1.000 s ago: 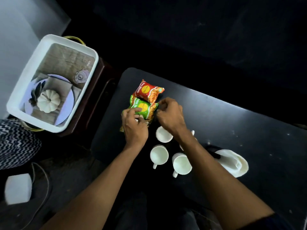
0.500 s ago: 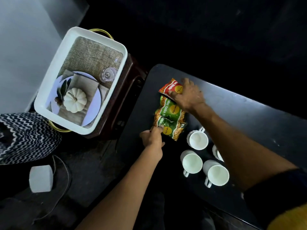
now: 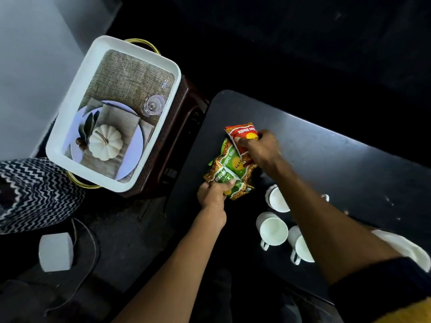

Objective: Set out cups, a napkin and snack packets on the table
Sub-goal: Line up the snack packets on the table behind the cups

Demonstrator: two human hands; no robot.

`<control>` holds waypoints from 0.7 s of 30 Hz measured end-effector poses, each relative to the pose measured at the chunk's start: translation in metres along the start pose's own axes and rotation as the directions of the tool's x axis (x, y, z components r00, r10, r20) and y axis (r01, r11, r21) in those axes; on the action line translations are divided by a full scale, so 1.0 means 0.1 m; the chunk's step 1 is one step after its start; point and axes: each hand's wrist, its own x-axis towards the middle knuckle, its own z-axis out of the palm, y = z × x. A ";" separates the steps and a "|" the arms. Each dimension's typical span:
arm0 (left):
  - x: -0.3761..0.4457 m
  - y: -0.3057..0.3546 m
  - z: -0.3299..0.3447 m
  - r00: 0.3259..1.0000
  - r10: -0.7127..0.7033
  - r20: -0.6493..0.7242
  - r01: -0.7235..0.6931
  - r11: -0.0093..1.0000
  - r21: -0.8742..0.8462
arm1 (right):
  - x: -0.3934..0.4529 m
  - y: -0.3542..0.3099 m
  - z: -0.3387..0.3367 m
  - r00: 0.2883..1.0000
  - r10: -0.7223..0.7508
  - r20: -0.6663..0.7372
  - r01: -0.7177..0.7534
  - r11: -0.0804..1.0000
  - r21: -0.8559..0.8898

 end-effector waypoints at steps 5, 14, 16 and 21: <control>-0.03 0.11 -0.10 0.988 0.100 -0.118 -0.102 0.995 -0.012 | -0.12 0.02 0.08 1.000 0.008 0.024 -0.011 0.992 0.122; -0.26 0.28 0.36 0.862 0.503 0.064 -0.506 0.862 0.038 | -0.28 0.07 -0.33 0.937 -0.080 -0.339 0.189 0.934 0.303; -0.30 0.29 0.56 0.812 0.553 0.189 -0.579 0.803 0.139 | -0.28 0.13 -0.55 0.913 -0.063 -0.403 0.204 0.926 0.318; -0.32 0.30 1.13 0.705 0.583 0.404 -0.709 0.579 0.402 | -0.29 0.38 -1.07 0.827 0.038 -0.561 0.135 0.955 0.264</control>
